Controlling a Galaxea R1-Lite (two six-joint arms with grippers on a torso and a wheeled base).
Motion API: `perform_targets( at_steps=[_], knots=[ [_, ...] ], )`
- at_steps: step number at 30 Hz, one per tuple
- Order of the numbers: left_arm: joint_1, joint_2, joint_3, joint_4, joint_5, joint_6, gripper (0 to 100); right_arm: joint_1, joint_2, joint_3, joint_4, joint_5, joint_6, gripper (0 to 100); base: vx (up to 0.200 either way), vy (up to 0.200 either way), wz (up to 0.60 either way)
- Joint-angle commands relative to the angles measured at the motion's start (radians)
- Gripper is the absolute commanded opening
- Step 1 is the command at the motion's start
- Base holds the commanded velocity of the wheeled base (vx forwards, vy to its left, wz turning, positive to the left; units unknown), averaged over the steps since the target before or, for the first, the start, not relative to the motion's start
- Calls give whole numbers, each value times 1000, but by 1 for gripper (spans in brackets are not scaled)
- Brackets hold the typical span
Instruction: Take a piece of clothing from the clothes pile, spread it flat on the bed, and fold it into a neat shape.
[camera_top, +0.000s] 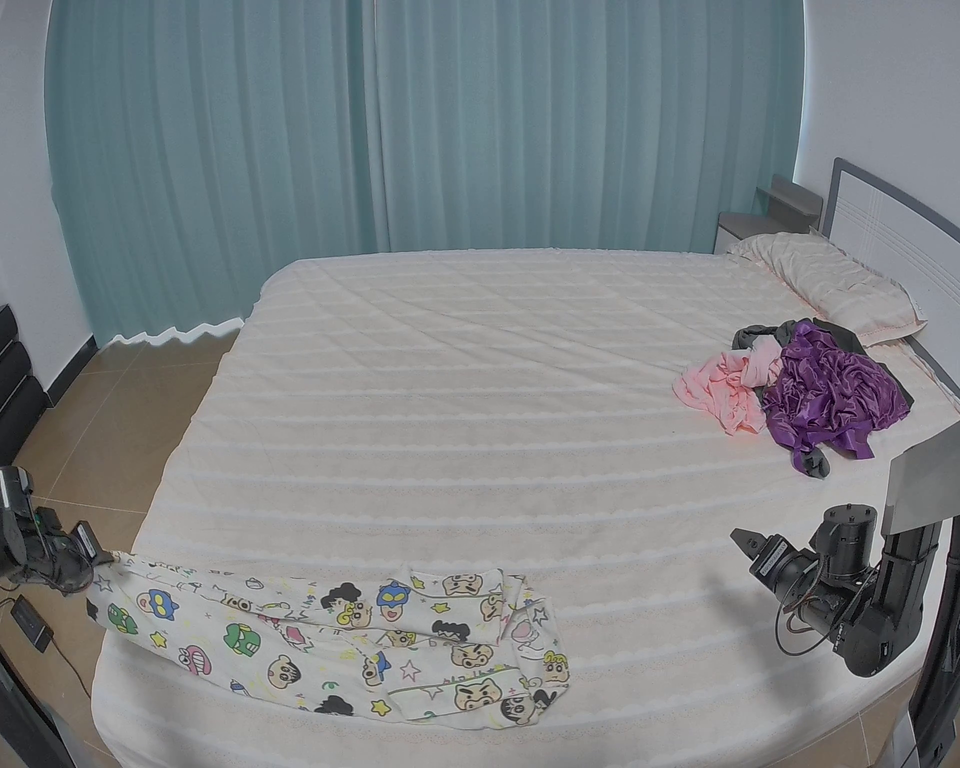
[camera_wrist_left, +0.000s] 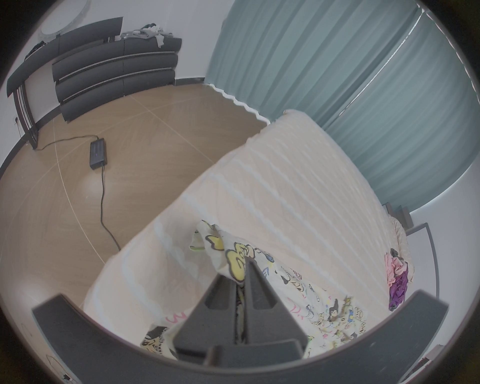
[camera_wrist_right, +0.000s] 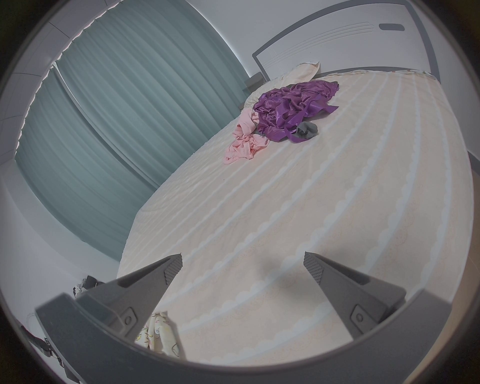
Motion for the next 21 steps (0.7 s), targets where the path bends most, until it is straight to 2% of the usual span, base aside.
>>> perform_targets(
  at_steps=[1,2,6,7,8,10,11,12,14,15,16,17,18,21],
  knots=[
    [30,-132,-70,81,-24,28,0,0,-3,1,-15,0,-1,100,0,0,0],
    [30,-132,-70,81,-24,28,0,0,-3,1,-15,0,-1,100,0,0,0],
    [-111,-232,30,122,4,23,0,0,-7,1,-15,0,-2,100,0,0,0],
    [-116,-233,33,122,7,23,0,0,-7,1,-15,0,-2,100,0,0,0],
    [-188,-266,71,139,39,22,0,0,-6,1,-15,0,-2,100,0,0,0],
    [-280,-290,112,150,88,11,0,0,-6,1,-15,0,-2,100,0,0,0],
    [-294,-292,119,150,96,6,0,0,-6,1,-15,0,-2,100,0,0,0],
    [-377,-301,146,145,139,-23,0,0,-6,1,-15,0,-2,100,0,0,0],
    [-486,-307,162,145,195,-93,0,0,-6,1,-15,0,-2,100,0,0,0],
    [-503,-307,163,145,203,-106,0,0,-6,1,-15,0,-4,100,0,0,0],
    [-593,-306,163,141,248,-179,0,0,-4,1,-15,0,-4,100,0,0,0],
    [-618,-306,162,139,260,-196,0,0,-4,1,-15,0,-4,100,0,0,0],
    [-708,-299,157,136,312,-256,0,0,-4,1,-15,0,-4,100,0,0,0],
    [-835,-295,149,133,383,-314,0,0,-4,1,-15,0,-4,100,0,0,0]
  ],
)
